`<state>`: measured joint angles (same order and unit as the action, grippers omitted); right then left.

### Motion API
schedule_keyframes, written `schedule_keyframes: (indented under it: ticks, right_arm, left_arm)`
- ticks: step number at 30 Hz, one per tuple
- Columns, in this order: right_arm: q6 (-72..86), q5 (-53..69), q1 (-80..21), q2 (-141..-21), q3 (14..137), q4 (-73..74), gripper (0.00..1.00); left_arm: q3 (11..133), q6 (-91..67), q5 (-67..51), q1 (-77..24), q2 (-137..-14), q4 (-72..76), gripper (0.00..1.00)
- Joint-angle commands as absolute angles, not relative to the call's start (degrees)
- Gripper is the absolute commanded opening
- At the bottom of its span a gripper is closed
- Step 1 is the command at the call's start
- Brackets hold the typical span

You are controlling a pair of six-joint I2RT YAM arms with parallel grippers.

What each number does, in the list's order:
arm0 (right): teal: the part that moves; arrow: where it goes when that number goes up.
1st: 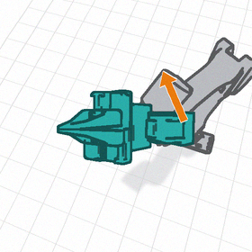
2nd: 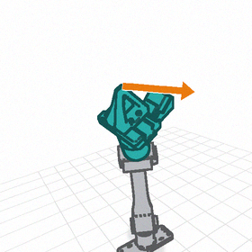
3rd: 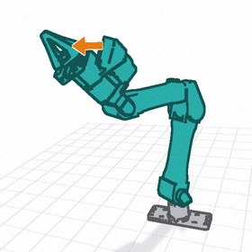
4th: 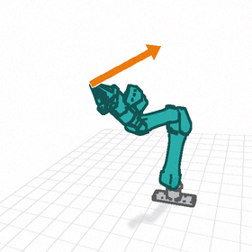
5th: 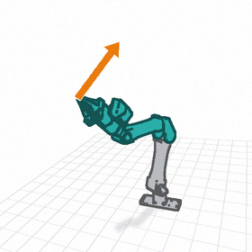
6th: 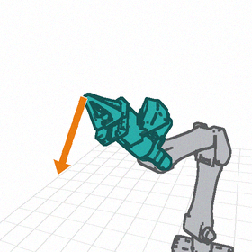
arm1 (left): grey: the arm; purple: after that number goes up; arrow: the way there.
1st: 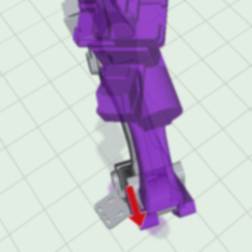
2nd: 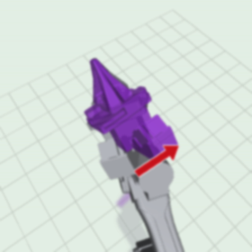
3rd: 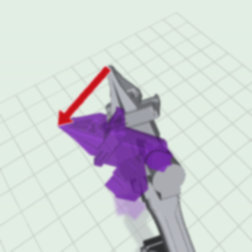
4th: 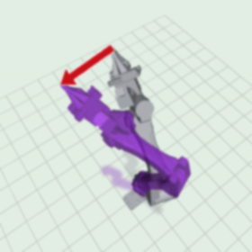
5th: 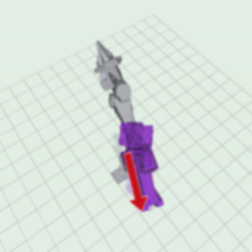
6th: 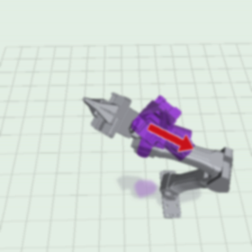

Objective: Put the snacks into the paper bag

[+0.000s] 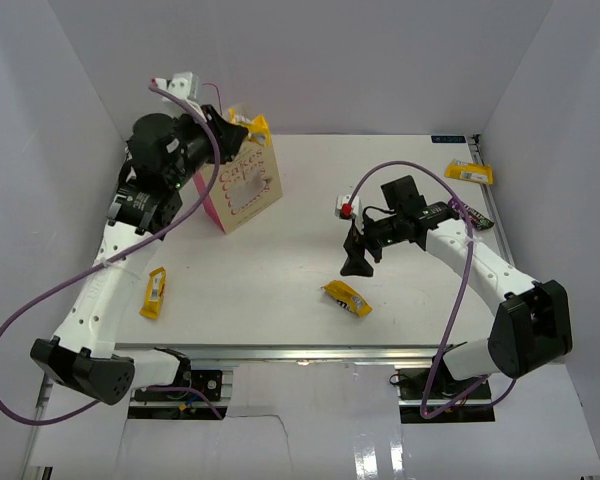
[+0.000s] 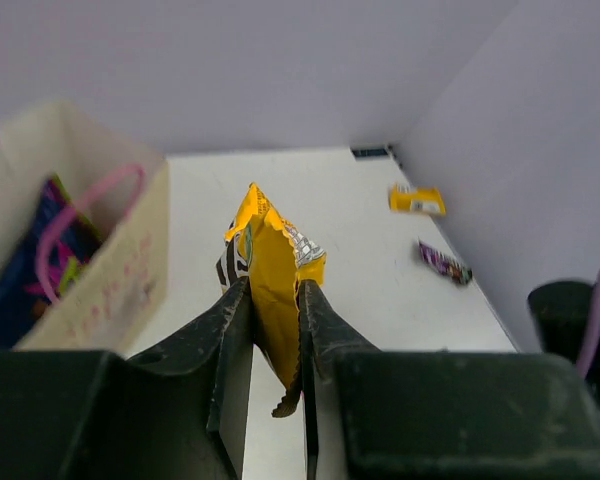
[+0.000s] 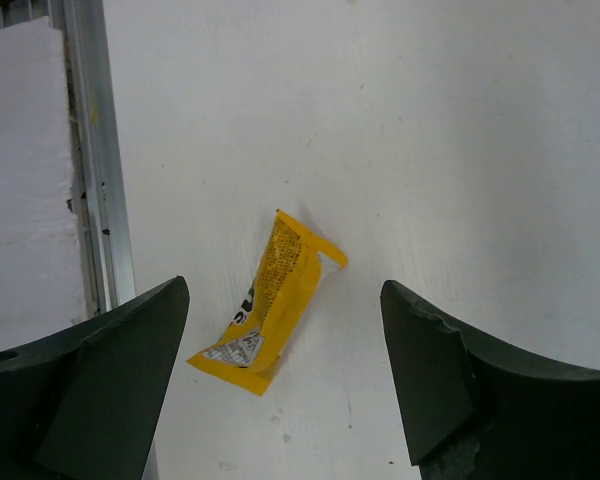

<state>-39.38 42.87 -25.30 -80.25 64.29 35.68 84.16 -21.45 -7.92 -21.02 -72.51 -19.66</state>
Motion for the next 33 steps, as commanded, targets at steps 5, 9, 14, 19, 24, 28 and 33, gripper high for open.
schedule_keyframes:
  ticks: [5,9,14,19,24,28,33]
  right_arm:
    - [-36.8,43.9,-25.7,-80.1,60.6,33.7,0.83]
    - [-34.3,41.6,-25.8,-80.4,60.2,32.0,0.83]
    - [-33.1,40.5,-25.7,-79.7,58.5,30.9,0.83]
    - [-32.7,39.6,-25.7,-80.3,57.7,30.4,0.83]
    - [-32.3,39.6,-26.7,-81.8,57.9,30.2,0.84]
    - [-27.3,31.9,-31.2,-83.9,57.4,26.6,0.84]
    - [-18.3,16.2,-37.2,-88.1,57.0,23.2,0.84]
  left_arm:
    - [99.0,-19.3,-6.5,-11.6,-81.3,-16.4,0.01]
    - [104.6,-20.3,-7.3,-8.4,-89.1,-14.2,0.01]
    - [109.2,-18.7,-8.8,-8.2,-96.7,-14.8,0.01]
    - [107.5,-18.7,-10.0,-8.2,-98.5,-15.5,0.02]
    - [106.0,-19.9,-12.7,-8.2,-99.1,-16.1,0.34]
    - [106.9,-19.9,-12.6,-8.2,-97.8,-16.7,0.72]
    - [107.9,-16.3,-8.5,-8.1,-93.0,-18.8,0.82]
